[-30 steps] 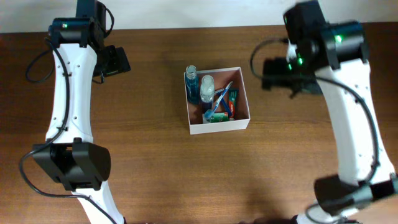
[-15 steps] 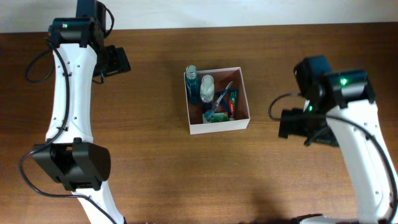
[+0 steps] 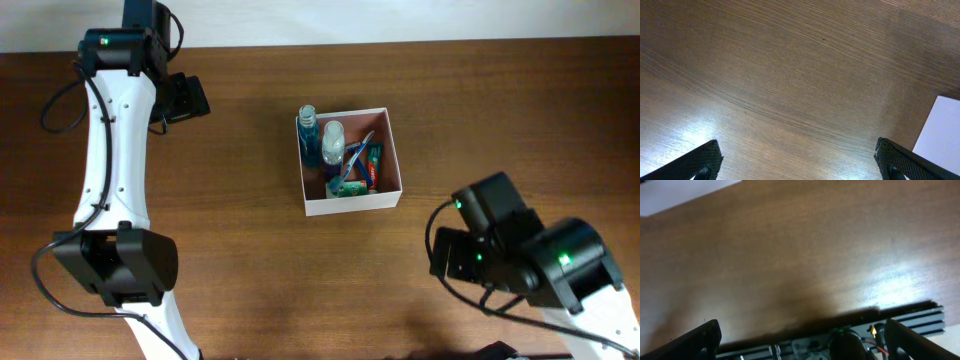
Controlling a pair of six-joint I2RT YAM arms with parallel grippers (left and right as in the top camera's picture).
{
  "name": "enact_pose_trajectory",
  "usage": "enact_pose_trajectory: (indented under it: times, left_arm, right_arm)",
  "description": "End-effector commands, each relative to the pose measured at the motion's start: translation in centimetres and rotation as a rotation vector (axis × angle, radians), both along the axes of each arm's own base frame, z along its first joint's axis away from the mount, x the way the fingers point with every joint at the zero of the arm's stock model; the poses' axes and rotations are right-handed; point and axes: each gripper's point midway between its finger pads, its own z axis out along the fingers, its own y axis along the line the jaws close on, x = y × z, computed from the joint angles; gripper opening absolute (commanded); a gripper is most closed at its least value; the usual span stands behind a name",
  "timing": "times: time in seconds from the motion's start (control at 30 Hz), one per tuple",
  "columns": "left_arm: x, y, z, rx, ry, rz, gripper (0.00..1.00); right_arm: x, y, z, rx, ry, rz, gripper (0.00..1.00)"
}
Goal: Pack container
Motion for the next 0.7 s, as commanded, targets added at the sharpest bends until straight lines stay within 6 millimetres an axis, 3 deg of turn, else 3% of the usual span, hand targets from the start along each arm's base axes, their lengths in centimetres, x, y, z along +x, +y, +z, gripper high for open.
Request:
enact_pose_trajectory:
  times: [0.0,0.4,0.57,0.67]
  left_arm:
    - [0.0,0.0,-0.4,-0.003,0.008,0.013,0.99]
    - [0.0,0.0,-0.4,-0.003,0.008,0.013,0.99]
    - [0.0,0.0,-0.4,-0.003,0.008,0.013,0.99]
    - [0.0,0.0,-0.4,-0.003,0.008,0.013,0.99]
  right_arm:
    - [-0.5,0.2,-0.3,0.002,0.015,-0.024,0.99]
    - [0.1,-0.1,-0.2,-0.021,-0.011,-0.008,0.99]
    - [0.2,-0.1,1.2,0.022,-0.11,-0.01,0.99]
    - [0.8,-0.4,3.0,0.055,-0.245,-0.021,0.99]
